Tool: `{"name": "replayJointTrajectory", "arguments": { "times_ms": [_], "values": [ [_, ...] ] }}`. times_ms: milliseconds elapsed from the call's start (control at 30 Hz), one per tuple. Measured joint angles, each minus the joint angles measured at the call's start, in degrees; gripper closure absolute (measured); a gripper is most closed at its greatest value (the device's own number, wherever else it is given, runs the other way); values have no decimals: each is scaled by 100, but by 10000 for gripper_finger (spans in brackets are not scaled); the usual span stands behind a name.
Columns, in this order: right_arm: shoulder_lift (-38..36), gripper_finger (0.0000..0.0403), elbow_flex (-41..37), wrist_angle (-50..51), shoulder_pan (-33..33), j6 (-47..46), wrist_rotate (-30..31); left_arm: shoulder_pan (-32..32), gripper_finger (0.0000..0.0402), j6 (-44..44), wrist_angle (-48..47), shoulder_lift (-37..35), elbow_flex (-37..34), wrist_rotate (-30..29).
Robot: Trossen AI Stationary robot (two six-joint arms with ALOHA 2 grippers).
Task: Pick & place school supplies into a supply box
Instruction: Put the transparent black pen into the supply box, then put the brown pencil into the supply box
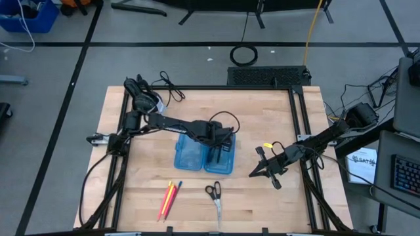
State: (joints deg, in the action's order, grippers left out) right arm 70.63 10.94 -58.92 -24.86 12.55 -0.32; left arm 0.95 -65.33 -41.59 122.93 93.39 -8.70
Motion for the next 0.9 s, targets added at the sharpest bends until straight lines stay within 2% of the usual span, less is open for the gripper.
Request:
{"name": "replayJointTrajectory", "arguments": {
  "times_ms": [233, 433, 533, 633, 700, 800, 900],
  "values": [
    [0, 403, 0, 1, 1, -96, 0, -33, 270, 445, 335, 0, -5, 155],
    [0, 403, 0, 14, 2, -96, 0, -84, 252, 1445, 188, -152, 389, 628],
    [0, 403, -2, 67, 0, -96, 0, -199, 251, 1814, -324, -453, 837, 930],
    [0, 403, -2, 110, 0, -58, 0, -458, 251, 1827, -1403, -816, 1300, 1119],
    [0, 403, -2, 149, 2, 1, 0, -744, 251, 1634, -2141, -1096, 1498, 892],
    [0, 403, -2, 214, 2, 11, 0, -1302, 250, 961, -3164, -1478, 1522, 52],
    [0, 403, -2, 267, 1, 11, 0, -1924, 250, -29, -3713, -1757, 1251, -707]
  ]
}}
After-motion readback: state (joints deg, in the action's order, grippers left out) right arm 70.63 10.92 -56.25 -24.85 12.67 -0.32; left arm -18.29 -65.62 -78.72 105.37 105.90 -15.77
